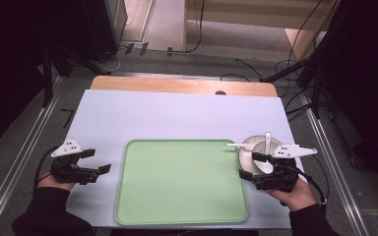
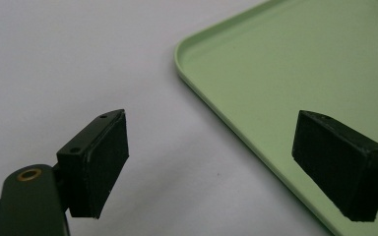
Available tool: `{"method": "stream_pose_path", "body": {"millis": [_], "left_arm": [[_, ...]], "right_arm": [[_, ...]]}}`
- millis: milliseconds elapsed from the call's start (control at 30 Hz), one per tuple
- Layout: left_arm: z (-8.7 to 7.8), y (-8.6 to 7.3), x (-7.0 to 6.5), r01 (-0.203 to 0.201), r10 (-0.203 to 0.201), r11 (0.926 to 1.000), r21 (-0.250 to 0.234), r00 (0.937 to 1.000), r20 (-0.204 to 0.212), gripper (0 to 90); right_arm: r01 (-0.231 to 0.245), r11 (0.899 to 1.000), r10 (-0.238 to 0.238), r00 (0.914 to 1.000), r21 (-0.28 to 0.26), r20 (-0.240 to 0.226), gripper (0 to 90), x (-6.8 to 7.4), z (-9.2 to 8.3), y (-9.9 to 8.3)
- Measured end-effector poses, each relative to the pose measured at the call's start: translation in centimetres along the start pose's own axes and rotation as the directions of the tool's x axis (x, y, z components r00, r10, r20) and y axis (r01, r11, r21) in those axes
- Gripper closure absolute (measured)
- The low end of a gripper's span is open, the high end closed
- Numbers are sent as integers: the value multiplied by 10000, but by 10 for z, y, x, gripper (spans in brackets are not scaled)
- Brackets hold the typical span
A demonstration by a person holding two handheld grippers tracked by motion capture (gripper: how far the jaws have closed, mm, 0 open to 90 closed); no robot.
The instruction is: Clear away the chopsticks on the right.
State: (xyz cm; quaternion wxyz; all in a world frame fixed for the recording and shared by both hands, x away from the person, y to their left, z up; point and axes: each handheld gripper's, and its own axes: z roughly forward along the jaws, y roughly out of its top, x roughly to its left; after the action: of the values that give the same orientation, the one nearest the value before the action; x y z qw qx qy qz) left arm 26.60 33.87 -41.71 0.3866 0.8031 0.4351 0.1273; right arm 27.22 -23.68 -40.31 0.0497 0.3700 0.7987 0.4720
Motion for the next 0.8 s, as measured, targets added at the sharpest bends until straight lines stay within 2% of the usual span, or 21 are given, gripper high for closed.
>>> {"method": "stream_pose_path", "body": {"millis": [67, 200, 267, 400, 600, 800], "left_arm": [[1, 0, 0, 146, -147, 9999, 62, 9998, 165, 143], [1, 1, 0, 96, -97, 10000, 13, 9997, 223, 144], [2, 1, 0, 85, -85, 10000, 10, 9998, 191, 146], [2, 1, 0, 187, -188, 9998, 87, 9998, 64, 151], [3, 1, 0, 189, -189, 9998, 11, 9997, 124, 157], [4, 2, -1, 273, -272, 9996, -54, 9996, 103, 160]], "right_arm": [[-44, 10000, 44, 10000, -3, 89, 137, -4, -4, 1], [-160, 9999, 161, 9995, -34, 258, 144, -9, -10, 3], [-158, 9998, 164, 9988, -116, 464, 188, -14, -17, 6], [-190, 9997, 202, 9974, -183, 697, 214, -22, -24, 9], [-317, 9992, 338, 9948, -232, 962, 262, -33, -32, 11], [-672, 9973, 701, 9906, -278, 1174, 285, -51, -41, 15]]}}
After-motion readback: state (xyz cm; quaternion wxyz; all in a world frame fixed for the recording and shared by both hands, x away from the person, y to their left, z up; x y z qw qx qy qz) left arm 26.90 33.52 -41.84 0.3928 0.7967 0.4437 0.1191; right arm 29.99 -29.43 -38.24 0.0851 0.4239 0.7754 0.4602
